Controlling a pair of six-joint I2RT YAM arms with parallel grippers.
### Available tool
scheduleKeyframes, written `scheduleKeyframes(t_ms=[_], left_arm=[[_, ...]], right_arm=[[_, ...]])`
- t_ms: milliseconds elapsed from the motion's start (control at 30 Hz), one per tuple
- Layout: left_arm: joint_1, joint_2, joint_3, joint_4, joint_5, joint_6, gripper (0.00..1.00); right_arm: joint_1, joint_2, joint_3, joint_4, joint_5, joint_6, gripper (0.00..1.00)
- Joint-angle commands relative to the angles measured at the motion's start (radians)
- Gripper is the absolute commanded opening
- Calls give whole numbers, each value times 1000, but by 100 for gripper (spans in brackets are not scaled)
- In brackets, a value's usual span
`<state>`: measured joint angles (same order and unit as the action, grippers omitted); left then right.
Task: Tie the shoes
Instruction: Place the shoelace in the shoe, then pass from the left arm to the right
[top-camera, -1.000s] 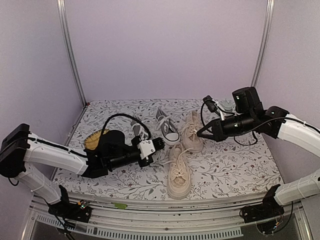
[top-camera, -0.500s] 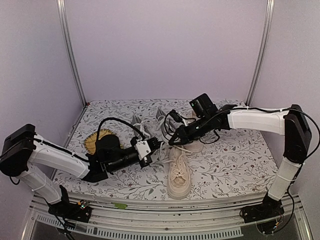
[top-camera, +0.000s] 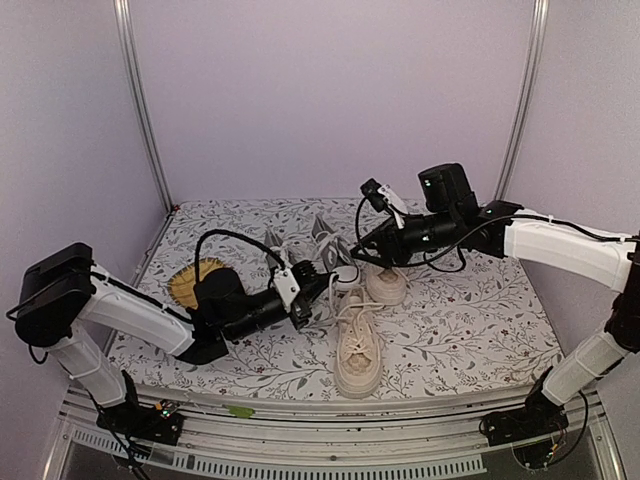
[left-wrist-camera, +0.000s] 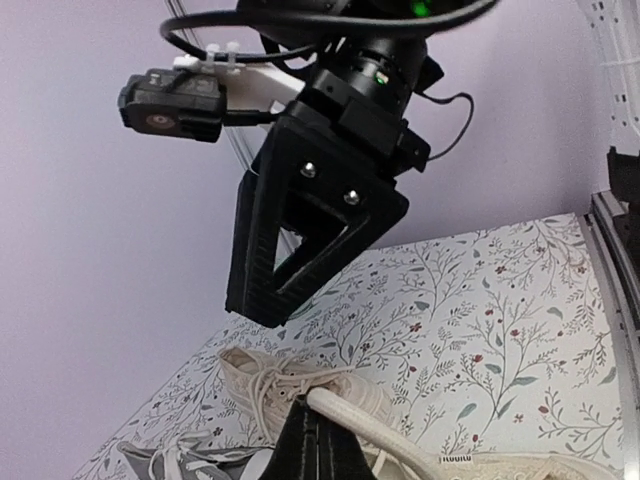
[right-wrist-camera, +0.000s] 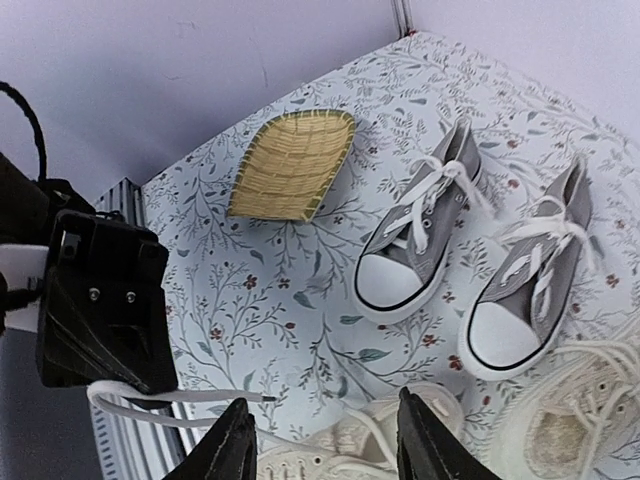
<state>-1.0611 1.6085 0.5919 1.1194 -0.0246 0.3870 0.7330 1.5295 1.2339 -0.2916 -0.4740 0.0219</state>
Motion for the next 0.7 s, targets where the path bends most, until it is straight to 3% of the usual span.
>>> scheduleKeyframes(t_ms=[0, 233, 567, 667], left_arm=[[40, 32, 64, 106, 116, -115, 0], [61, 67, 144, 66, 145, -140, 0], [65, 94, 168, 33, 139, -144, 0], [66, 95, 174, 15, 148, -137, 0]], right_arm=[[-9, -57, -158, 243, 63, -276, 49], [-10, -23, -213, 381, -96, -474, 49], [-10, 44, -179, 367, -166, -494, 45], [-10, 36, -185, 374, -169, -494, 38]])
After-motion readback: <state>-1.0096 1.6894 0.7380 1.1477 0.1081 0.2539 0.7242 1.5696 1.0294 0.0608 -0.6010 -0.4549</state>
